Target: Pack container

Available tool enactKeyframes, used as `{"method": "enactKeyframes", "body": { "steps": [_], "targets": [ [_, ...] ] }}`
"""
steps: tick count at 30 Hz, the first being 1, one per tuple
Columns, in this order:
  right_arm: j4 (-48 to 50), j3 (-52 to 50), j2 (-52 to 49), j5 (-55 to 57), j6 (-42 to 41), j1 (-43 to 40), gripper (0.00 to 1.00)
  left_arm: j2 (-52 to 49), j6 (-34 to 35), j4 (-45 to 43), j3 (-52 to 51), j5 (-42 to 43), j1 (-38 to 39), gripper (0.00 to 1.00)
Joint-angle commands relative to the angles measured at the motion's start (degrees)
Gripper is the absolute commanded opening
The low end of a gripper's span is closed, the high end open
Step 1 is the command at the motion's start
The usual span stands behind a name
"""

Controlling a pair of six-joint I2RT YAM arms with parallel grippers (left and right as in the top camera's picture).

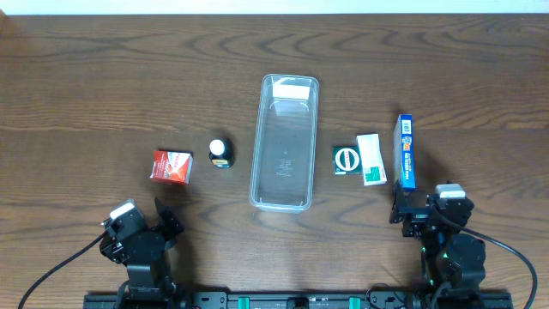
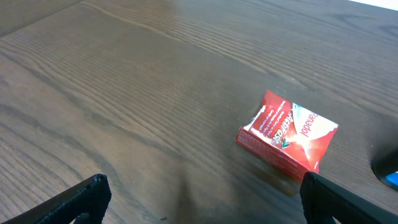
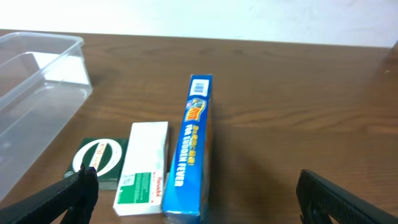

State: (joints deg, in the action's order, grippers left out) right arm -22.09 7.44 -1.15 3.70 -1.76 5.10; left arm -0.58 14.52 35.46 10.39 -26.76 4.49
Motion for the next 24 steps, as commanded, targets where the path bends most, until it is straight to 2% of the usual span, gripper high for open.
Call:
{"method": "enactKeyframes", "body": {
  "steps": [1,7,13,16,21,24],
  "targets": [
    [-1.03,4.46,-3.26,-2.01,-2.95,-0.70,0.99,0.20,-0.76,-0.02,-1.05,-0.28,-0.35,0.98],
    [-8.44,21.51,-22.91,0.11,-4.50,-0.70,0.99,0.20,-0.76,-0.02,-1.05,-0.28,-0.35,0.98],
    [-25.07,48.94,-52.04,2.43,-2.14,-0.72,0.99,0.20,-0.76,-0.02,-1.05,-0.28,-0.35,0.98],
    [-30.05,60.39,-64.76,0.31,-0.42,-0.70,0.99,0.20,-0.76,-0.02,-1.05,-0.28,-0.35,0.98],
    [-34.21,67.19,-77.92,-0.90,-0.98,-0.72,0.99,0.20,-0.76,-0.02,-1.05,-0.28,-0.35,0.98],
    [-34.69,66.99,-83.76,-0.87,-3.98,-0.72,0.87,0.20,-0.76,-0.02,-1.05,-0.28,-0.35,0.98]
  ]
}}
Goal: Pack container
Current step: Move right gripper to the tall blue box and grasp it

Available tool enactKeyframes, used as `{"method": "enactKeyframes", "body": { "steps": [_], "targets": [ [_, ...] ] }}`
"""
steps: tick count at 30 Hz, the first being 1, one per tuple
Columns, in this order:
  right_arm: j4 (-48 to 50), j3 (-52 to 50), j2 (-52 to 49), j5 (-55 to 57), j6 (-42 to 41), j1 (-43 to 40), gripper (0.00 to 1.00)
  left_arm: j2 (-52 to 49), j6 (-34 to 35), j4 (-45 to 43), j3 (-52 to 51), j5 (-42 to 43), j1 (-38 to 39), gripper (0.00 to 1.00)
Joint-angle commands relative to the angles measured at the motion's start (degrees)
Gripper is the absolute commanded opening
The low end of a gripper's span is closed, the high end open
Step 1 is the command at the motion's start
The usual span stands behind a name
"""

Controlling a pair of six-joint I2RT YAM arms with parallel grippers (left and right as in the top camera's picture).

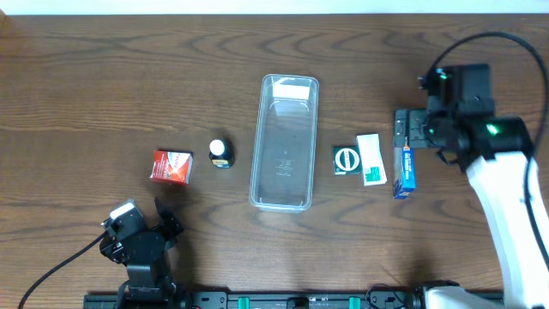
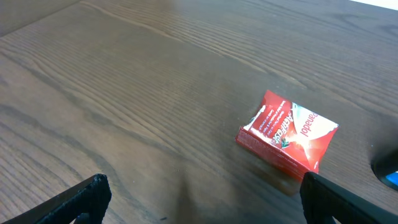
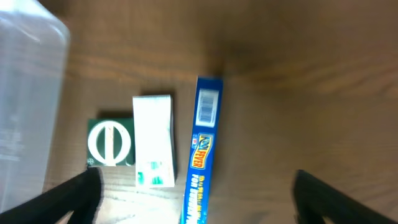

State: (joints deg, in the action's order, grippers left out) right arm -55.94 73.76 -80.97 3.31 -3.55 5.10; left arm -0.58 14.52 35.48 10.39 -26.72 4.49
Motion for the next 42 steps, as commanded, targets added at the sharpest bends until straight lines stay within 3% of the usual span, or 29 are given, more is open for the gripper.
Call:
{"method": "enactKeyframes", "body": {
  "steps": [1,6,17,23,28,32,38,42],
  "targets": [
    [-1.05,0.68,-5.53,-0.24,-3.19,-0.72,0.82,0.20,-0.76,-0.04,-1.05,-0.33,-0.35,0.98],
    [-2.01,0.68,-11.69,2.93,-9.05,-1.09,0.66,0.20,-0.76,-0.04,-1.05,-0.33,-0.35,0.98],
    [0.68,-4.35,-12.92,2.89,-10.19,-1.07,0.66,0.20,-0.76,-0.04,-1.05,-0.33,-0.35,0.98],
    [4.02,-7.58,-12.92,2.93,-10.19,-1.07,0.40,0.20,-0.76,-0.04,-1.05,-0.33,-0.35,0.98],
    [5.64,-7.26,-12.39,2.91,-10.16,-1.07,0.25,0.20,-0.76,-0.04,-1.05,-0.33,-0.35,0.98],
    [5.29,-5.64,-10.97,1.95,-10.16,-1.07,0.01,0.20,-0.76,-0.04,-1.05,-0.33,-0.35,0.98],
    [4.07,-2.10,-5.29,-5.86,-10.23,-1.05,0.01,0.20,-0.76,-0.04,-1.05,-0.33,-0.35,0.98],
    [5.79,-0.63,0.50,-14.82,-15.32,-0.68,0.01,0.20,-0.76,-0.04,-1.05,-0.33,-0.35,0.98]
  ]
}}
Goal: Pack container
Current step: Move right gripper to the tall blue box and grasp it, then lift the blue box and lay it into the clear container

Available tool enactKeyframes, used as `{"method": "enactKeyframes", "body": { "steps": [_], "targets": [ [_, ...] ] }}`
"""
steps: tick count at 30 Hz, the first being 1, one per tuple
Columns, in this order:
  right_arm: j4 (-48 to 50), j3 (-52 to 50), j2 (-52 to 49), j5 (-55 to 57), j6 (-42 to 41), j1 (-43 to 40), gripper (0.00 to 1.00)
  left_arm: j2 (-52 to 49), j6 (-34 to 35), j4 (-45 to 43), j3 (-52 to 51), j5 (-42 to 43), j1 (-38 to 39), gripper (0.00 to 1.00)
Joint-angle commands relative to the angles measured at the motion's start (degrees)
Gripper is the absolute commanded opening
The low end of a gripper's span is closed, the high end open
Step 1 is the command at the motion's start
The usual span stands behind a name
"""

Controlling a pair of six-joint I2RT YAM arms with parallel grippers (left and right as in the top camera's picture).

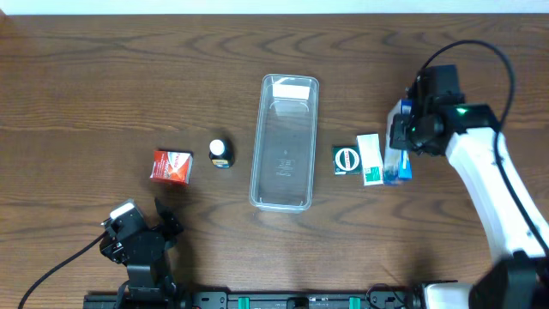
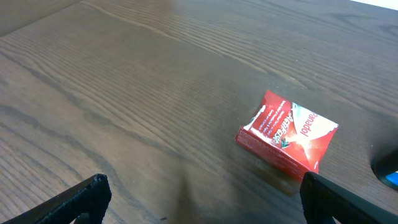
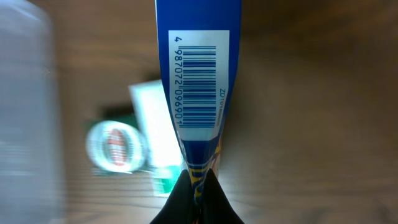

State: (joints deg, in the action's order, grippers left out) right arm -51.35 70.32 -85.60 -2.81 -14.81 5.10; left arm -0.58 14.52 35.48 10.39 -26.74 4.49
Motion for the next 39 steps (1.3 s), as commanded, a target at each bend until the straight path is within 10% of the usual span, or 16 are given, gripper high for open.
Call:
{"method": "enactKeyframes", "body": {
  "steps": [1,8,22,33,35,39],
  "targets": [
    [2.21,2.80,6.36,-11.43,-5.31,-0.46,0.01,0.20,-0.76,-0.04,-1.05,-0.31,-0.35,0.98],
    [12.98,2.78,9.97,-26.03,-16.85,4.00,0.01,0.20,-0.76,-0.04,-1.05,-0.31,-0.35,0.98],
    [21.75,2.73,-4.28,-1.18,-29.88,24.79,0.01,0.20,-0.76,-0.04,-1.05,-0.31,-0.35,0.98],
    [30.25,2.73,-14.91,-8.20,-33.16,25.70,0.02,0.20,-0.76,-0.04,-1.05,-0.31,-0.35,0.98],
    [31.12,2.73,-14.95,-8.26,-33.11,25.59,0.11,0.20,-0.76,-0.04,-1.05,-0.31,-0.35,0.98],
    [31.65,2.73,-14.32,-8.63,-32.72,24.87,0.70,0.20,-0.76,-0.04,-1.05,-0.31,-0.35,0.98]
  ]
}}
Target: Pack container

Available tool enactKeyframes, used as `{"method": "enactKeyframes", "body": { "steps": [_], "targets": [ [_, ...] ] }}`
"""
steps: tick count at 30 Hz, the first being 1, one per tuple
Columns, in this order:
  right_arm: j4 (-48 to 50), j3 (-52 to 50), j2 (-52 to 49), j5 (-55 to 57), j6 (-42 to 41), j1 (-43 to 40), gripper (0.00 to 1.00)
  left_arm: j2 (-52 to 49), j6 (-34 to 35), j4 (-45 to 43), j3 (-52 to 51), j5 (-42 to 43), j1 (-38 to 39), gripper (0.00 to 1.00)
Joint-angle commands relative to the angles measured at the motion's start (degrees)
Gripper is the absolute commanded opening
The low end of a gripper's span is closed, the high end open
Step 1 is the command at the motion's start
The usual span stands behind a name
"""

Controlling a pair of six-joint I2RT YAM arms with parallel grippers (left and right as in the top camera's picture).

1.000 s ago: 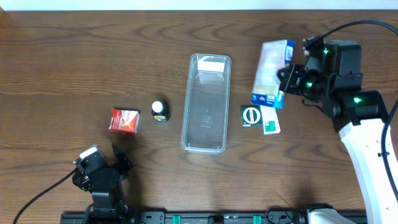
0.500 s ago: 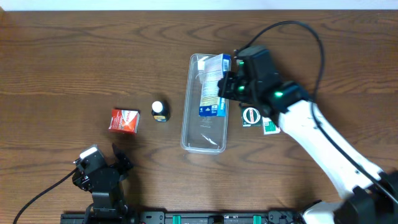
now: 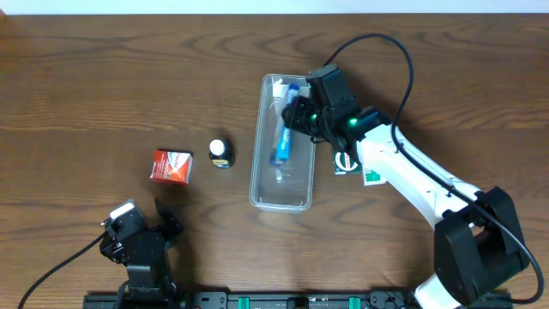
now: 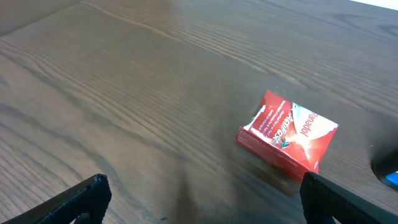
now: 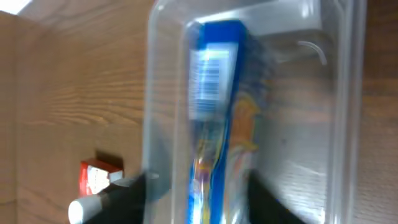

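A clear plastic container (image 3: 257,176) lies lengthwise at the table's middle. In it lies the long blue box (image 3: 280,142), slightly askew. My right gripper (image 3: 298,114) hovers over the container's far half. In the right wrist view the blue box (image 5: 214,106) rests on the container's floor (image 5: 298,124), and the gripper (image 5: 199,199) is open, one finger on each side of the box, blurred. The left gripper (image 4: 199,211) is open and empty near the front edge, with a red box (image 4: 287,140) ahead of it.
Left of the container stand the red box (image 3: 171,166) and a small dark bottle with a white cap (image 3: 220,154). To its right lie a green box (image 3: 344,163) and a white box (image 3: 374,174), partly under the right arm. The left arm (image 3: 137,245) sits at the front left.
The right gripper was shut on the blue box at the right of the table. Now it is over the container, open, and the blue box lies inside. The left arm has not moved.
Both arms rested at the front, with the blue box on its edge beside the white box. Then the right gripper was open above the blue box, then shut on it. Now the box lies in the container, released.
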State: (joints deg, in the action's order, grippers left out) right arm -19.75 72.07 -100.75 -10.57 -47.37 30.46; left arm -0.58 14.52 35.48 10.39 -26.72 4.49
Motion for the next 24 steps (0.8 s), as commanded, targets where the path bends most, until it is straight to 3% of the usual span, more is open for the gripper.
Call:
{"method": "enactKeyframes", "body": {
  "steps": [1,3,7,12,16,24],
  "targets": [
    [-0.07,0.98,1.14,-0.85,-0.11,-0.79,0.70,0.20,-0.76,-0.04,-1.05,-0.33,-0.35,0.98],
    [-0.31,0.98,1.86,-0.87,0.72,-1.53,0.65,0.20,-0.76,-0.04,-1.05,-0.33,-0.35,0.98],
    [-0.28,0.98,3.98,-0.85,3.61,-3.06,0.40,0.20,-0.76,-0.04,-1.05,-0.33,-0.35,0.98],
    [-0.35,1.01,5.53,-1.46,10.25,-3.17,0.33,0.20,-0.76,-0.04,-1.05,-0.33,-0.35,0.98],
    [0.57,0.98,5.03,-4.39,15.19,-1.49,0.02,0.20,-0.76,-0.04,-1.05,-0.33,-0.35,0.98],
    [6.80,0.98,-0.52,-3.82,18.95,3.15,0.01,0.20,-0.76,-0.04,-1.05,-0.33,-0.35,0.98]
  ]
}}
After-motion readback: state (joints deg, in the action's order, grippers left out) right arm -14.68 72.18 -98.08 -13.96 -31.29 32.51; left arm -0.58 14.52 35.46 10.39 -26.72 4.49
